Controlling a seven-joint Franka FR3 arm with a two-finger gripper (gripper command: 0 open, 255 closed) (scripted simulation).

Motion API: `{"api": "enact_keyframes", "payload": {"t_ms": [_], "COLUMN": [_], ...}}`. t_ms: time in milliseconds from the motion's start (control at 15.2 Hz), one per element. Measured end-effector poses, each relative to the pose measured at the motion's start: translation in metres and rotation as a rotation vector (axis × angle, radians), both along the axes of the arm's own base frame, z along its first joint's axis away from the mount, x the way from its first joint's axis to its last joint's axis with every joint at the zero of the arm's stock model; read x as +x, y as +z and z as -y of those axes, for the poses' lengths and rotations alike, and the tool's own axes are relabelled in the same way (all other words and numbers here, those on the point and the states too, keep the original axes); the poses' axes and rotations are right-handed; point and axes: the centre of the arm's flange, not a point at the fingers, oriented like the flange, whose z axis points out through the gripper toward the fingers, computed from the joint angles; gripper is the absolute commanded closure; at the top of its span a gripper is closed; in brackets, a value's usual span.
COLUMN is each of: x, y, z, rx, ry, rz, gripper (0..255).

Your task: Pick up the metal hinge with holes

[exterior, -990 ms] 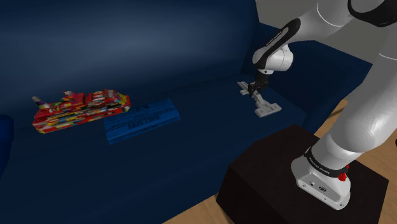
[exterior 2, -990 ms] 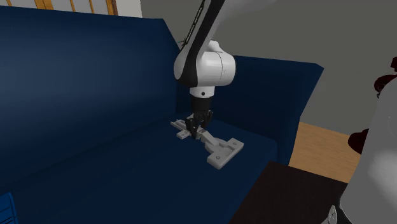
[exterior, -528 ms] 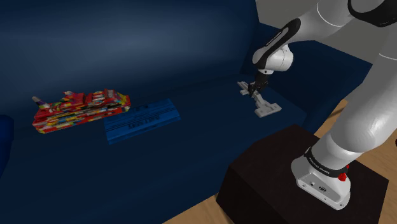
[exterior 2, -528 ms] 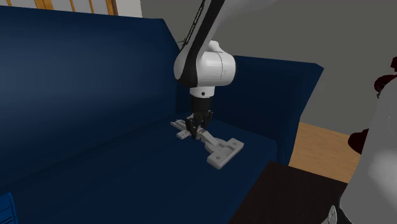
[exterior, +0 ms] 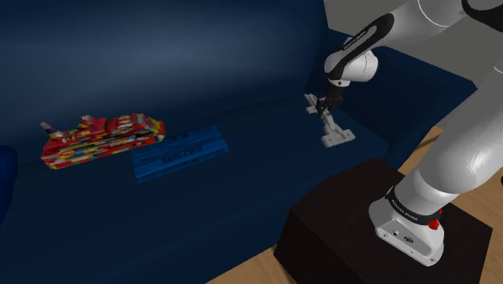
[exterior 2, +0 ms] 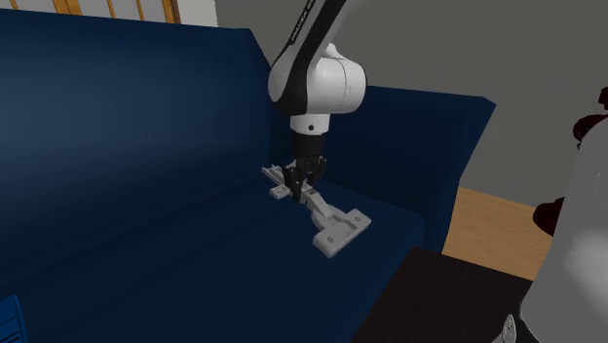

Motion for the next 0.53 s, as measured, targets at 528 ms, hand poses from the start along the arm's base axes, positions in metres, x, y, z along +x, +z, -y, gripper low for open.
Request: {"api": "enact_keyframes", "payload": {"t_ms": [528], "x": [0.000], "y": [0.041], "z": [0.001], "rx": [0.000], "ry": [0.000], "rz": [0.000], "gripper": [255]}}
